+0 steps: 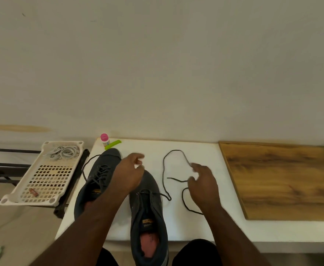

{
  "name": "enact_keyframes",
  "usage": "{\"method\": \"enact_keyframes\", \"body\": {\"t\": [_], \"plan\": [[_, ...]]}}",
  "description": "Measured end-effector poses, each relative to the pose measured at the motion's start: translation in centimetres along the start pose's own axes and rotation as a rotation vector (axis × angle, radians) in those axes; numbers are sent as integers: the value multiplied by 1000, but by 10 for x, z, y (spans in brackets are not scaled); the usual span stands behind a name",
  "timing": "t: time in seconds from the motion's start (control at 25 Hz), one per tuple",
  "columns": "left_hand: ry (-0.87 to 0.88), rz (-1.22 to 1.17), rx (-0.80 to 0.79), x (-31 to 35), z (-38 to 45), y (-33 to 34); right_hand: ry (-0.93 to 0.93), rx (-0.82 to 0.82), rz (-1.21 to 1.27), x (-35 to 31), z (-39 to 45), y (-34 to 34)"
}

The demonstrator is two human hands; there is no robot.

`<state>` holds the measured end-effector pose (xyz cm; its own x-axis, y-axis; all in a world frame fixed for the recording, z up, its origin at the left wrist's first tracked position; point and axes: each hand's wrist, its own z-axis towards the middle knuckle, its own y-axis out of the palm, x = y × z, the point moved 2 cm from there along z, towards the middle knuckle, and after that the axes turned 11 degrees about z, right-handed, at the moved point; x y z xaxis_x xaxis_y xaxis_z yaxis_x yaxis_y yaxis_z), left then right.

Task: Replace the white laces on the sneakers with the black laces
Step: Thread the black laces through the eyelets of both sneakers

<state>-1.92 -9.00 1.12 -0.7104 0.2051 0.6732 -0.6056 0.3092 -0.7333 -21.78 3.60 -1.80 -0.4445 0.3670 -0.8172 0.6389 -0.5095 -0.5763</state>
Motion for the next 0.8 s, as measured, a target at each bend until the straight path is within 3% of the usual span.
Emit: {"method": "enact_keyframes", "body": {"t": [0.12, 0.2, 0.48, 0.8], "plan": [[-186, 24, -64, -41, -36, 18, -147, -313, 11, -30, -14, 42], [-249, -67, -104, -51, -57, 32, -214, -433, -89, -37, -18, 70], [-167, 82, -157, -53, -65, 42, -362, -486, -488, -47, -14, 102], [-111, 66, -152, -56, -63, 45, -443, -487, -643, -47, -15, 107]]}}
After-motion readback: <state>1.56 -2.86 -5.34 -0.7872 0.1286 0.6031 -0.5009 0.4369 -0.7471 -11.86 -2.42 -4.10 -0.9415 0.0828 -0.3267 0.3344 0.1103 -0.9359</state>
